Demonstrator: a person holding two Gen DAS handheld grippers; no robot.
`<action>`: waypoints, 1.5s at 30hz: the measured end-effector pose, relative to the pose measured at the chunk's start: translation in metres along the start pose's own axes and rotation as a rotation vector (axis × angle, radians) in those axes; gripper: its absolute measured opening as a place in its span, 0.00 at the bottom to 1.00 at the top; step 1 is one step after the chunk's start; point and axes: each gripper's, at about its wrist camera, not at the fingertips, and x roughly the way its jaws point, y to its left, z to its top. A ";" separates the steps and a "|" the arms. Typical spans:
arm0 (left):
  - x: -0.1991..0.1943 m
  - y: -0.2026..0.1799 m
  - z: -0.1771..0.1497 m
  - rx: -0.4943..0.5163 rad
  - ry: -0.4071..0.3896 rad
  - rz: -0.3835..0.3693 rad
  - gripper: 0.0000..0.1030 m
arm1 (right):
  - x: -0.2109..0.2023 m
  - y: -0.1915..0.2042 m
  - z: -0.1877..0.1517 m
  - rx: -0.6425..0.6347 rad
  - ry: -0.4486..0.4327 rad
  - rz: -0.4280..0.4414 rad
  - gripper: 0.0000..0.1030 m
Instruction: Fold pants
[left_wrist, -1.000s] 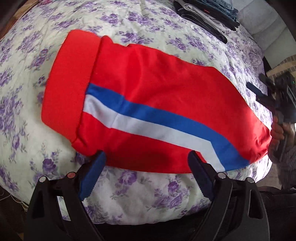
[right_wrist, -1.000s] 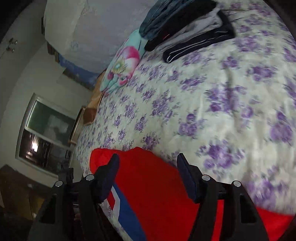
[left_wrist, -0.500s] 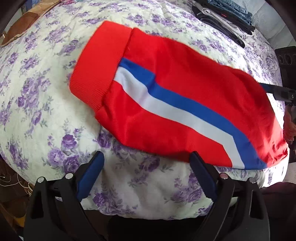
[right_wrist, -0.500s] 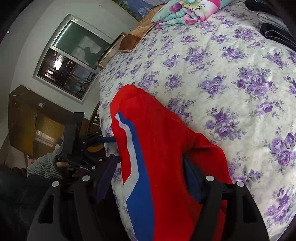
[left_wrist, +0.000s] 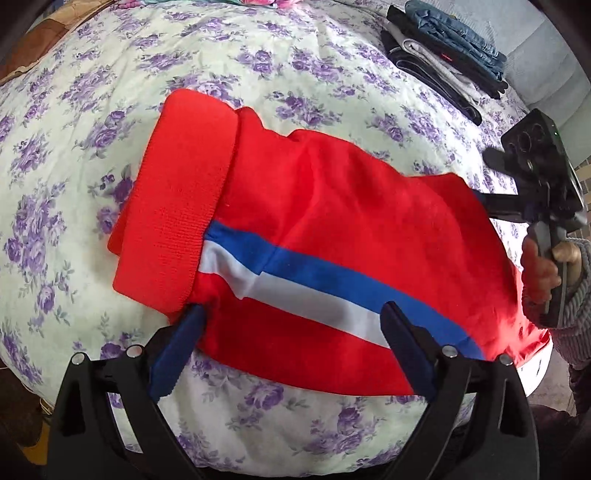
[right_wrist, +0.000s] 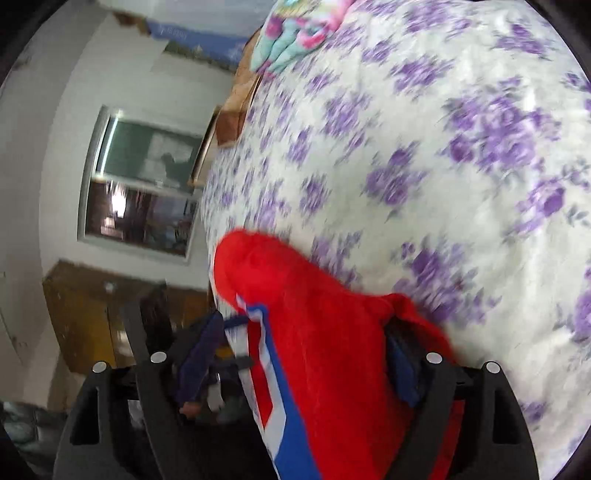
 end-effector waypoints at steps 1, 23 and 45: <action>0.000 0.000 0.000 0.008 0.002 -0.002 0.90 | -0.005 -0.012 0.004 0.069 -0.037 0.032 0.75; -0.028 -0.002 0.007 0.076 -0.074 -0.031 0.90 | -0.015 0.010 -0.048 -0.080 -0.153 -0.401 0.24; -0.019 -0.081 0.029 0.302 -0.042 -0.087 0.92 | -0.221 0.012 -0.289 0.304 -0.718 -0.437 0.57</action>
